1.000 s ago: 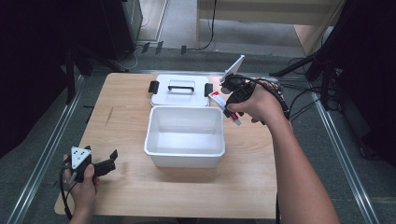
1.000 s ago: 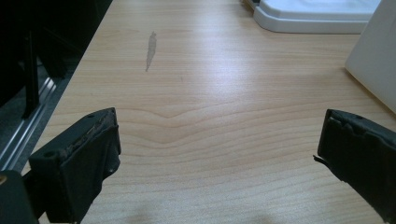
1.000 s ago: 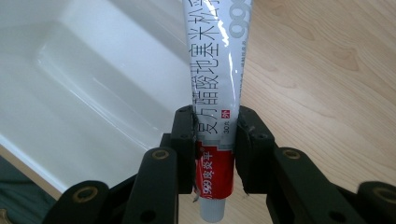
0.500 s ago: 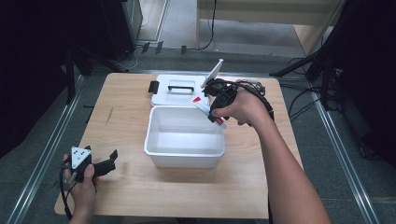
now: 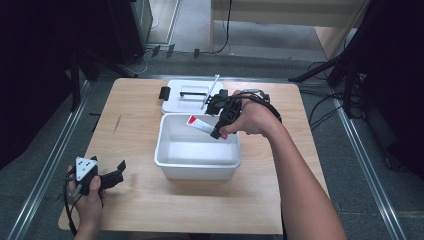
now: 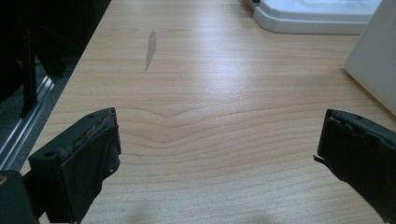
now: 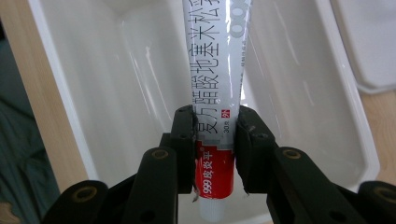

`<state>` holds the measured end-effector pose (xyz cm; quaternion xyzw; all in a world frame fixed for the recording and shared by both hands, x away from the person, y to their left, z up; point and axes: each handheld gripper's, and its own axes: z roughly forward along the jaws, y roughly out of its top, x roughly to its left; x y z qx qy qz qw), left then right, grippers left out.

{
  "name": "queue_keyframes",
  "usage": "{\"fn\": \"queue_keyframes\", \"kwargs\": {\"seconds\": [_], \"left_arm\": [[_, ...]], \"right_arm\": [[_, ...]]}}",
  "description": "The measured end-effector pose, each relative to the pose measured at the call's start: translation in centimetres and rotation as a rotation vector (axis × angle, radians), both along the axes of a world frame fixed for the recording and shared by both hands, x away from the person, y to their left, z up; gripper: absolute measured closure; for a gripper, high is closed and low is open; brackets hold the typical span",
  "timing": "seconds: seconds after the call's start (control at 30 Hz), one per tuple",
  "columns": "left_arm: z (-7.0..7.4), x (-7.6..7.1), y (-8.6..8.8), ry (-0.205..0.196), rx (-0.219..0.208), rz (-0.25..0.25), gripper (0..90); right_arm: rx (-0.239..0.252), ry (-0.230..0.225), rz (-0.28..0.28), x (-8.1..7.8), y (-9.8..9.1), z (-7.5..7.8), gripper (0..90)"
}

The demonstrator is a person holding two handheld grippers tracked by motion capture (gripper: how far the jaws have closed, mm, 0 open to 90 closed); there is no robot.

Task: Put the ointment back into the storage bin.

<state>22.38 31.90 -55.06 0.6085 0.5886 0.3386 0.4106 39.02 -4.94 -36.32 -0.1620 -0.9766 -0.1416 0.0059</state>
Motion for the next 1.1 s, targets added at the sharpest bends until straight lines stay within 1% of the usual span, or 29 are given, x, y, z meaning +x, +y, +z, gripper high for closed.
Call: {"fn": "queue_keyframes", "kwargs": {"seconds": [0.03, 0.07, 0.1, 0.2, 0.27, 0.3, 0.43, 0.53, 0.57, 0.67, 0.8, 0.9, 0.93, 0.97, 1.07, 1.1], "left_arm": [[0.0, 0.0, 0.0, 0.0, 0.001, 0.0, 0.0], [0.0, 0.0, 0.0, 0.0, 0.002, 0.0, 0.0], [0.0, 0.0, 0.0, 0.0, 0.003, 0.001, 0.0], [0.0, 0.0, -0.1, 0.002, 0.007, 0.001, 0.0], [0.0, 0.0, -0.1, 0.002, 0.007, 0.001, 0.0], [0.0, 0.0, -0.1, 0.002, 0.005, 0.002, 0.0], [0.0, 0.0, -0.1, 0.002, 0.008, 0.001, 0.0], [0.0, 0.0, -0.1, 0.001, 0.007, 0.001, 0.0], [0.0, 0.0, -0.1, 0.001, 0.008, 0.0, 0.0], [0.0, 0.0, -0.1, 0.001, 0.009, 0.0, 0.0], [0.0, 0.0, -0.1, 0.0, 0.007, 0.002, 0.0], [0.0, 0.0, -0.1, 0.0, 0.008, 0.002, 0.0], [0.0, 0.0, -0.1, 0.0, 0.008, 0.003, 0.0], [0.0, 0.0, -0.1, 0.0, 0.009, 0.003, 0.0], [0.0, 0.0, -0.1, 0.0, 0.011, 0.003, 0.0], [0.0, 0.0, -0.1, 0.0, 0.011, 0.002, 0.0]], "right_arm": [[0.0, -0.013, 0.044, -0.1, 0.1, -0.2, 72.0], [-0.002, -0.016, 0.06, -0.3, 0.1, -0.3, 72.0], [-0.006, -0.025, 0.093, -0.4, 0.1, -0.4, 72.0], [-0.016, -0.046, 0.142, -0.5, -0.1, -0.6, 72.0], [-0.019, -0.052, 0.161, -0.6, -0.3, -0.7, 72.0], [-0.023, -0.056, 0.161, -0.7, -0.4, -0.7, 72.0], [-0.018, -0.057, 0.196, -0.9, -0.5, -0.9, 71.9], [-0.03, -0.055, 0.213, -1.1, -0.4, -1.3, 71.9], [-0.035, -0.053, 0.211, -1.1, -0.4, -1.4, 71.9], [-0.034, -0.053, 0.223, -1.1, -0.4, -1.8, 71.9], [-0.034, -0.049, 0.218, -0.9, -0.7, -2.3, 71.9], [-0.041, -0.039, 0.207, -0.9, -0.9, -2.6, 71.9], [-0.038, -0.036, 0.215, -0.9, -0.9, -2.8, 71.9], [-0.046, -0.032, 0.207, -0.9, -0.9, -2.9, 71.9], [-0.041, -0.026, 0.211, -0.9, -0.9, -3.4, 71.9], [-0.044, -0.023, 0.204, -0.9, -0.9, -3.5, 71.9]]}}
